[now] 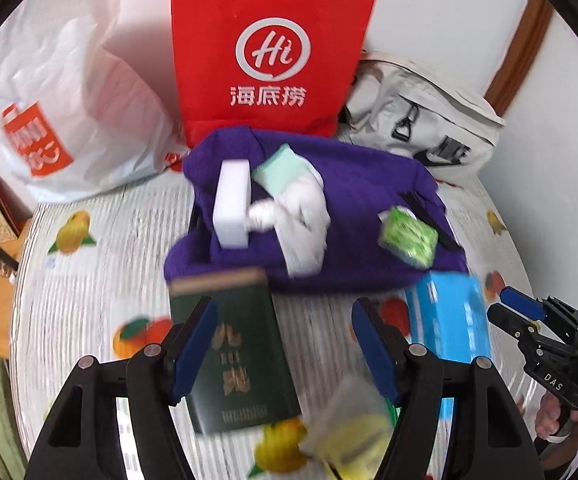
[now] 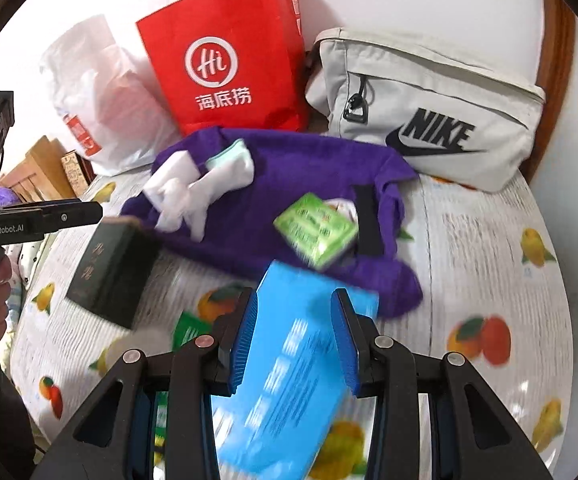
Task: Organize soft objects
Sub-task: 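Move the left tool to the white mesh bag while the right tool opens above the blue tissue pack, then grasp the white mesh bag with the left tool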
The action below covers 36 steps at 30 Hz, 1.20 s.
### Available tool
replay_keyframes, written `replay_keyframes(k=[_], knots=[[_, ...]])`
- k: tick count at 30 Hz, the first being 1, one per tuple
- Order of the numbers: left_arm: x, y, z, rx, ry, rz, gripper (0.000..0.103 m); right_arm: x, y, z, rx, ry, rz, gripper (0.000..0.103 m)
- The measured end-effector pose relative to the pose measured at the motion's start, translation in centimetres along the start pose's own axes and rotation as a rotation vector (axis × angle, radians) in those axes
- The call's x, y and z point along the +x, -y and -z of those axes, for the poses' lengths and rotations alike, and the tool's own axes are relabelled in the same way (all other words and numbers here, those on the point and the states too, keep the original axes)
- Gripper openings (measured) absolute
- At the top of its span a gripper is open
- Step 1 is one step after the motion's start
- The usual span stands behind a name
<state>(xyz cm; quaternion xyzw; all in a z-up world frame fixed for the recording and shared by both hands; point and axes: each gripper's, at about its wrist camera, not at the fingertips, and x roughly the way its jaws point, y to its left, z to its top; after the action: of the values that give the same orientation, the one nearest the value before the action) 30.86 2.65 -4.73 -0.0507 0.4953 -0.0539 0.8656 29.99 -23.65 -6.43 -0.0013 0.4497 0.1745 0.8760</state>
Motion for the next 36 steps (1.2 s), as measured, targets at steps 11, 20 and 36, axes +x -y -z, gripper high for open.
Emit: replay_keyframes(k=[11, 20, 36], knots=[[0.3, 2.7, 8.5, 0.016, -0.079, 0.046, 0.068, -4.6, -1.4, 7.2, 0.025, 0.001, -0.016, 0.042], [3.7, 3.2, 11.4, -0.001, -0.123, 0.099, 0.068, -4.7, -1.5, 11.8, 0.019, -0.046, -0.026, 0.042], [4.2, 2.8, 12.0, 0.009, -0.043, 0.126, 0.025, -4.0, -2.7, 14.0, 0.029, -0.076, -0.075, 0.042]])
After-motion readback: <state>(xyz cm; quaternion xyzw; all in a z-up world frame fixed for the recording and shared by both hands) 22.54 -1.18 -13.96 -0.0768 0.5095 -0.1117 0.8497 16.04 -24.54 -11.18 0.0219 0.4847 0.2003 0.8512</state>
